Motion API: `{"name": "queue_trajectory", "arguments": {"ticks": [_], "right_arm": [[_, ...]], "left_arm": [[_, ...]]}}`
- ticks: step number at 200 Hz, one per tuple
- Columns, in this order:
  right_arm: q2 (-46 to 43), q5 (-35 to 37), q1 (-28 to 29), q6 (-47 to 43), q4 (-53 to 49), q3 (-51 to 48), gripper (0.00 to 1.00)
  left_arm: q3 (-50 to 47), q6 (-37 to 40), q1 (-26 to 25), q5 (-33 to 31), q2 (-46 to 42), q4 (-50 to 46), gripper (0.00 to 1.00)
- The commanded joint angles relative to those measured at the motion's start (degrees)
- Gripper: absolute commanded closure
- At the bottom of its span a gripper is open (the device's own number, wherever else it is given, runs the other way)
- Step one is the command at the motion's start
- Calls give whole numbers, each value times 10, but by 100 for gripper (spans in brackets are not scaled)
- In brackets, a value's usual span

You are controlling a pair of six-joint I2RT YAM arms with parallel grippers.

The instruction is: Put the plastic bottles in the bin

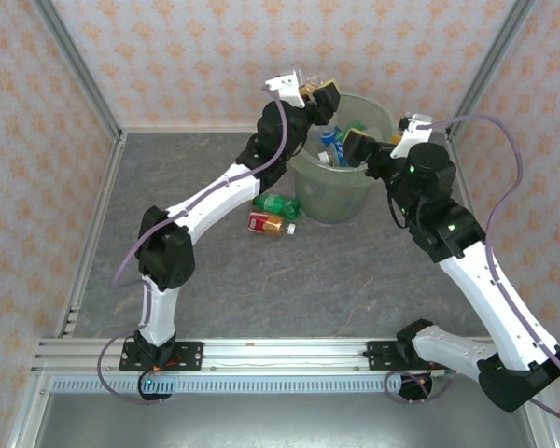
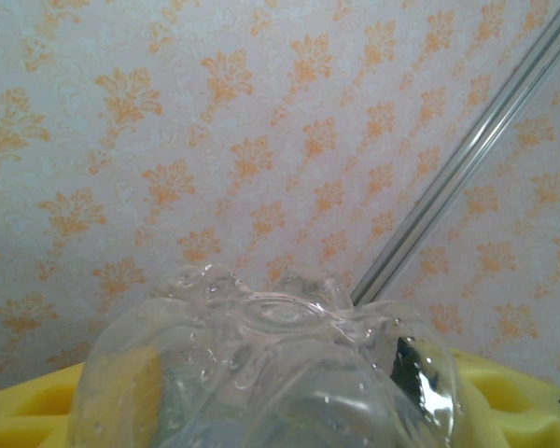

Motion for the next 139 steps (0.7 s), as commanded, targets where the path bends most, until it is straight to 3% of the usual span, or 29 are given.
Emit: {"name": "queue_trajectory", "arguments": {"ticks": [1,73,139], "right_arm": [[-15,16,3,-13,-5,-6,0],[-17,17,3,-12,-11,-13,0],[-21,25,4,-15,-21,-13,0]], "left_arm": [[26,3,-6,-25,17,73,55],[47,-6,-13,-38,75,144,57],[106,7,-17,-56,140,147,58]]}}
